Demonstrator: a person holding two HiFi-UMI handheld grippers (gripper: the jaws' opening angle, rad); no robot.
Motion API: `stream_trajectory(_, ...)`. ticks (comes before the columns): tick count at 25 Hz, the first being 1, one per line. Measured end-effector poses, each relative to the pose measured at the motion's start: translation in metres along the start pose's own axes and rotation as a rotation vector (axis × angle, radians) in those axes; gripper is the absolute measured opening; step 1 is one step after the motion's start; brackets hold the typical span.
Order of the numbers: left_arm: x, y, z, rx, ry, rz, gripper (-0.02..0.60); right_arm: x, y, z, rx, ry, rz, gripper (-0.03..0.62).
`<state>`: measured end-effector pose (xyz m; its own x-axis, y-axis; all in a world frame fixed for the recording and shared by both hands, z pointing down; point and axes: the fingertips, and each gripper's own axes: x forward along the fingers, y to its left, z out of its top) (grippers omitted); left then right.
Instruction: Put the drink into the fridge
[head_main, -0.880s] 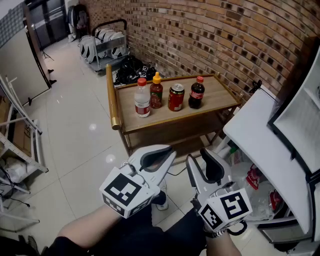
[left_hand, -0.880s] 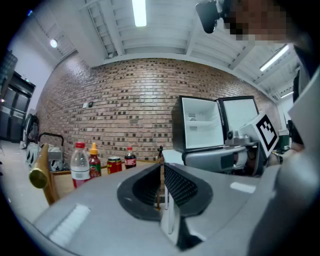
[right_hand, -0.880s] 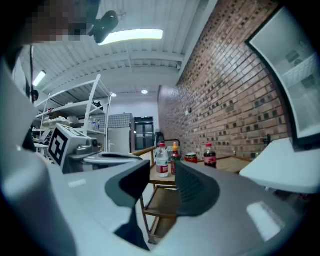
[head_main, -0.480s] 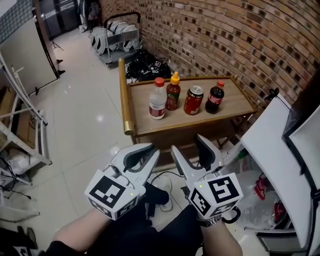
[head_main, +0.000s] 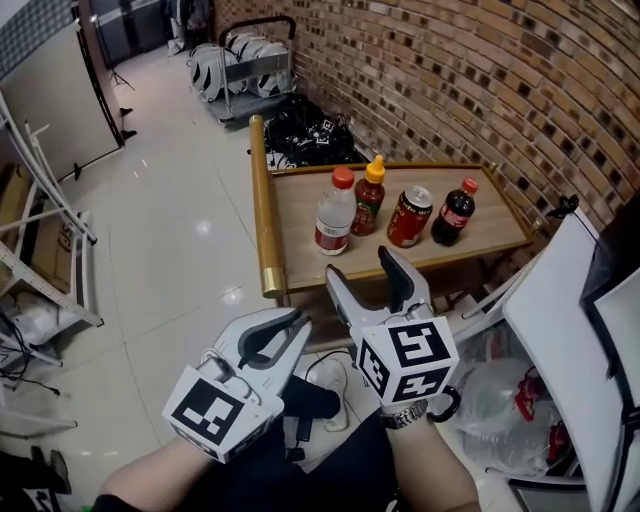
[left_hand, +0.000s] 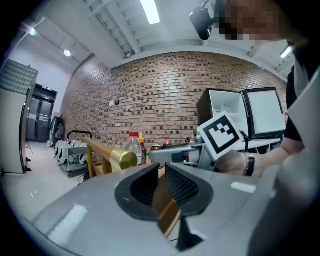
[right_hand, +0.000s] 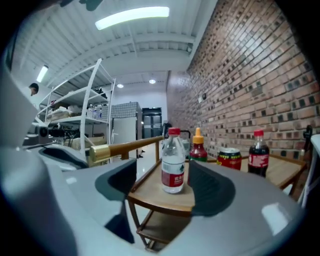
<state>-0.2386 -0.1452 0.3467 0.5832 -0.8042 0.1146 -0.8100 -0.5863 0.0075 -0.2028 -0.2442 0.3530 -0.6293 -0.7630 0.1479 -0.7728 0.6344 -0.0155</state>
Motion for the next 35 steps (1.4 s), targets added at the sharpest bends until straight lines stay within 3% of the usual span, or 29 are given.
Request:
stream_trajectory(11, 0.01, 0.009, -0.01, -0.009, 0.011, 0.006, 0.017, 0.083, -0.015, -0.013, -0.036, 0.08, -0.015, 0.337)
stream_trajectory(19, 0.009, 0.013, -0.008, -0.006, 0.004, 0.01, 0.017, 0.11, -0.024, -0.026, -0.051, 0.142, -0.053, 0.337)
stream_trajectory(28, 0.01, 0.007, 0.003, 0.004, -0.014, 0.008, 0.017, 0.104, -0.029, -0.027, -0.039, 0.175, -0.063, 0.288)
stream_trajectory(35, 0.017, -0.017, 0.012, -0.017, -0.056, -0.052, 0.017, 0.06, -0.033, -0.008, -0.034, 0.13, -0.078, 0.275)
